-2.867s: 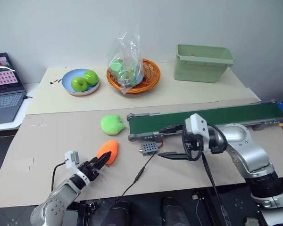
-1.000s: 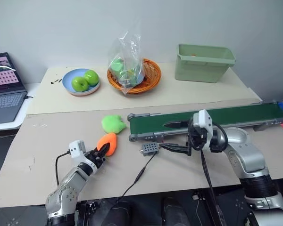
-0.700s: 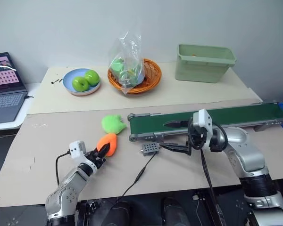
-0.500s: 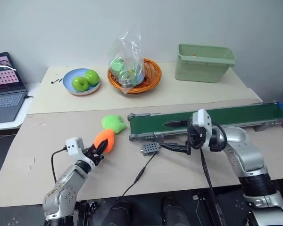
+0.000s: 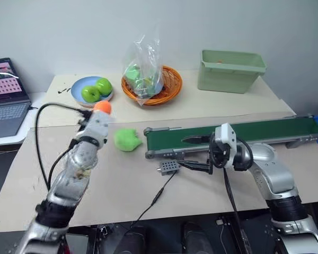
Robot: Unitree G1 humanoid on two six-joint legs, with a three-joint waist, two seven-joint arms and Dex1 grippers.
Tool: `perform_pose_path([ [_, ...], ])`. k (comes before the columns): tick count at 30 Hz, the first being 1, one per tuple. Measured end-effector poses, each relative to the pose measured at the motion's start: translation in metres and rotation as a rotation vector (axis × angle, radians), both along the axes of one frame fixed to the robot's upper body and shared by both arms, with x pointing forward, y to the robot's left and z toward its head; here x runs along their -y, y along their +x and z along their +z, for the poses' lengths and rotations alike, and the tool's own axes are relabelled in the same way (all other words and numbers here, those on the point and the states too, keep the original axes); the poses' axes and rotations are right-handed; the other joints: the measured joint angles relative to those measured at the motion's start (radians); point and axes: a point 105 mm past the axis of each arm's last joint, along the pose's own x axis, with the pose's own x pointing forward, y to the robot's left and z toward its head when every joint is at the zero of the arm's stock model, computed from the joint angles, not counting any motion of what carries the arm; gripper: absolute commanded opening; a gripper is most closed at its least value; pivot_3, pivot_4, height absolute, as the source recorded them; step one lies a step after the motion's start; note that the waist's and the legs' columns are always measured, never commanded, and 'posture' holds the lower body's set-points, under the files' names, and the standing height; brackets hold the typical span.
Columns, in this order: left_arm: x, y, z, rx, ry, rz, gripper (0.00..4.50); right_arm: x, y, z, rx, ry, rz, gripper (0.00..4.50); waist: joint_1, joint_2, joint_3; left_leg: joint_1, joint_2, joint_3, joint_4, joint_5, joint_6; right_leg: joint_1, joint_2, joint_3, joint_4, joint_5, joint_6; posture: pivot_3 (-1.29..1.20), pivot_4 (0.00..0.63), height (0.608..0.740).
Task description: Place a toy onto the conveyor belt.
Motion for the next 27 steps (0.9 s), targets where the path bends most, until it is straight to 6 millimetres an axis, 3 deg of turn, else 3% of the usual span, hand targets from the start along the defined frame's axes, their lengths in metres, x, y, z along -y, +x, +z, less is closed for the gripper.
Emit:
perform_pose_path([
  [4,0.035,0.008,-0.019,0.065,0.427,-0.18,2.29,0.001,0.001,0.001,0.005,0.007,-0.015,4.5,-0.001,0.0,0.0,-0.005,0.0,0.001,-0.001,0.002,-0.004,-0.008,0.0,0.001,0.001,0.0,-0.001,0.0,0.15,0.74],
  [6,0.047,0.014,-0.037,0.095,0.649,-0.281,2.29,0.0,0.002,0.003,0.012,0.015,-0.022,4.5,-0.001,0.0,0.0,-0.008,0.0,0.001,-0.001,0.003,-0.007,-0.011,0.0,0.001,0.0,0.001,-0.001,0.0,0.15,0.74],
  [10,0.055,0.019,-0.063,0.131,0.863,-0.423,2.29,0.0,0.002,0.005,0.021,0.022,-0.032,4.5,0.0,0.0,0.0,-0.013,0.0,0.001,0.002,0.002,-0.005,-0.013,0.0,0.001,0.0,0.001,0.0,0.0,0.15,0.74],
  [18,0.062,0.019,-0.062,0.291,0.956,-0.563,2.29,-0.002,0.002,0.007,0.032,0.029,-0.039,4.5,0.008,0.0,0.0,-0.015,-0.002,0.003,0.004,0.001,-0.002,-0.015,-0.001,0.001,0.001,0.002,0.001,0.0,0.15,0.74],
  [24,0.093,-0.008,-0.053,0.483,0.883,-0.74,2.29,-0.003,0.002,0.008,0.034,0.032,-0.035,4.5,0.006,0.0,0.0,-0.016,-0.002,0.008,0.005,0.001,-0.003,-0.015,-0.002,0.001,0.002,0.002,0.002,0.0,0.15,0.74],
  [27,0.096,-0.021,-0.046,0.575,0.84,-0.774,2.29,-0.003,0.002,0.008,0.036,0.031,-0.033,4.5,-0.004,0.0,0.0,-0.016,0.0,0.012,0.005,0.001,-0.003,-0.019,-0.002,0.001,0.004,0.003,0.001,0.0,0.15,0.74],
])
